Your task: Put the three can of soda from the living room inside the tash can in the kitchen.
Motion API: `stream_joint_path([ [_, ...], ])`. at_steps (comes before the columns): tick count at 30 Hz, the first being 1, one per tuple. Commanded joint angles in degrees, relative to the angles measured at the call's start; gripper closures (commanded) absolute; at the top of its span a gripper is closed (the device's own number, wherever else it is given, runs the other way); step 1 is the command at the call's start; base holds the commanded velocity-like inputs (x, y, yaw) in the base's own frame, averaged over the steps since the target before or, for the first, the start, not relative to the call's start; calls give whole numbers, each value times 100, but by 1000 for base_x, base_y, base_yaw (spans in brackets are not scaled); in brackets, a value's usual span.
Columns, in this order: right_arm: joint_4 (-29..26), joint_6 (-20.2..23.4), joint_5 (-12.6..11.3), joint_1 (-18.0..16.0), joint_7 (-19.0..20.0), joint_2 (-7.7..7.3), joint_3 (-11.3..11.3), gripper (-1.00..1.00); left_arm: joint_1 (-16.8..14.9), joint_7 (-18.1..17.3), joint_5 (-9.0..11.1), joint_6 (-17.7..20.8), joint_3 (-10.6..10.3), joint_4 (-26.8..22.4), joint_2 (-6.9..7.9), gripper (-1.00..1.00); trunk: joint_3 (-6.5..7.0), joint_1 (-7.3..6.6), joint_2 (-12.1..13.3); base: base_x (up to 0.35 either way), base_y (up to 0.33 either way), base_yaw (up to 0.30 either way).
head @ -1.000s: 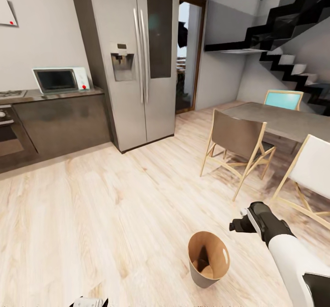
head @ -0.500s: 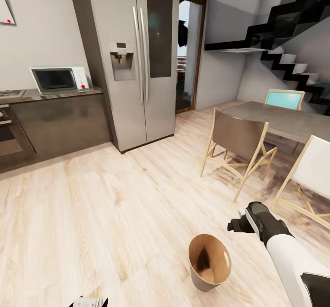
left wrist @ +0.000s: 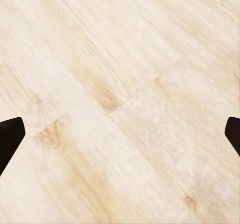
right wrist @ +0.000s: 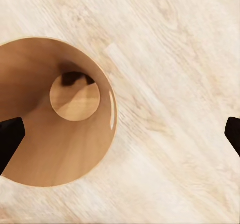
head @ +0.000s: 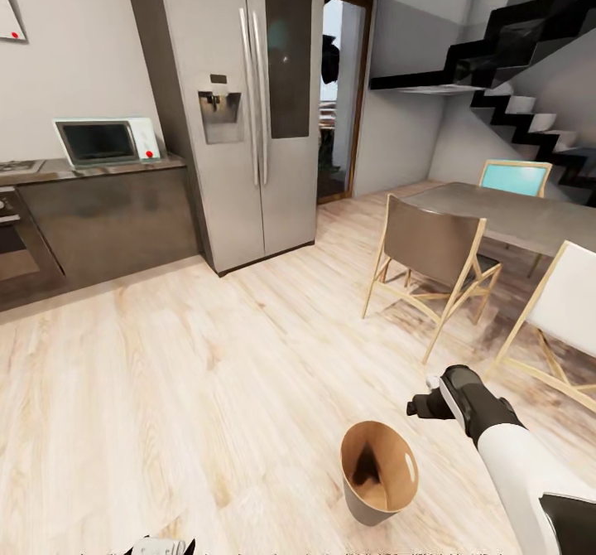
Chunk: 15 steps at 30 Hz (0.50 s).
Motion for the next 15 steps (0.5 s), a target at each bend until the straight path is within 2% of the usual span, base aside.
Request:
stream_joint_path([
  [1, 0, -1, 0, 0, 0, 1, 1, -100, 0, 0, 1, 2, 0, 0, 0, -100, -25, 23, -42, 0, 0, 0],
  [15, 5, -3, 2, 0, -1, 7, -4, -100, 0, -2, 0, 0, 0, 1, 0, -100, -395, 330, -603, 0, 0, 0],
])
